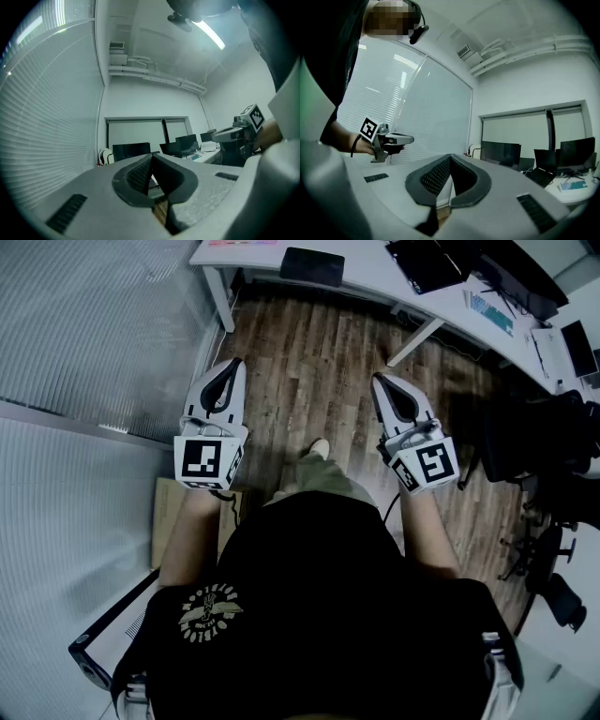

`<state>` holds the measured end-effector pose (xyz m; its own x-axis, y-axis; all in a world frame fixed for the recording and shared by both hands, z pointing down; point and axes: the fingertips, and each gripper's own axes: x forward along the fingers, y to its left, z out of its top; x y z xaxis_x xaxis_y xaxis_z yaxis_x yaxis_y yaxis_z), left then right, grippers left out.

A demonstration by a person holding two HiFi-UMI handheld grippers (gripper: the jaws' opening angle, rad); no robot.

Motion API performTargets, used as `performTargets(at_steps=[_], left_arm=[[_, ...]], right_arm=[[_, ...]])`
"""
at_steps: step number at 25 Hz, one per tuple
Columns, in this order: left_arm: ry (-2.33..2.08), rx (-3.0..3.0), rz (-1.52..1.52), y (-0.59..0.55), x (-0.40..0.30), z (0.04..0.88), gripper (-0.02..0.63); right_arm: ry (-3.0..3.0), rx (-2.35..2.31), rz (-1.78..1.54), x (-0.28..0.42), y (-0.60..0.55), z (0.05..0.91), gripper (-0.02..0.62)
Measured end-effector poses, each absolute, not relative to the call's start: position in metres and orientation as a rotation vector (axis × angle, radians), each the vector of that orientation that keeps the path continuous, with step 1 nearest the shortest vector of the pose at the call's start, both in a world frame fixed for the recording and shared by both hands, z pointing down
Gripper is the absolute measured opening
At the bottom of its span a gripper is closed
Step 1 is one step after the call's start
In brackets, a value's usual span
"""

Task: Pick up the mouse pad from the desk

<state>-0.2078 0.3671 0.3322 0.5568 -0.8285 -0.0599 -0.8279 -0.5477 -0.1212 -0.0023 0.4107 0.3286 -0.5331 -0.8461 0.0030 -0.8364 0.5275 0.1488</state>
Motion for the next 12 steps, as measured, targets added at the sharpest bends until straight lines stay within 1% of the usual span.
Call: performTargets(at_steps=[5,12], left_arm=[[1.390,-2.662,-0.014,0.356,-0.200,0.333,0.008],[1.465,-2.660,-0.024,0.314,-0.202,0.345,0.008]], right_arm=[[-2.680,1.518,-0.176,0.010,0.399,0.334,0.000],[-2.682,1.593,-0.109,0.040,0.362,0.348,0.000]])
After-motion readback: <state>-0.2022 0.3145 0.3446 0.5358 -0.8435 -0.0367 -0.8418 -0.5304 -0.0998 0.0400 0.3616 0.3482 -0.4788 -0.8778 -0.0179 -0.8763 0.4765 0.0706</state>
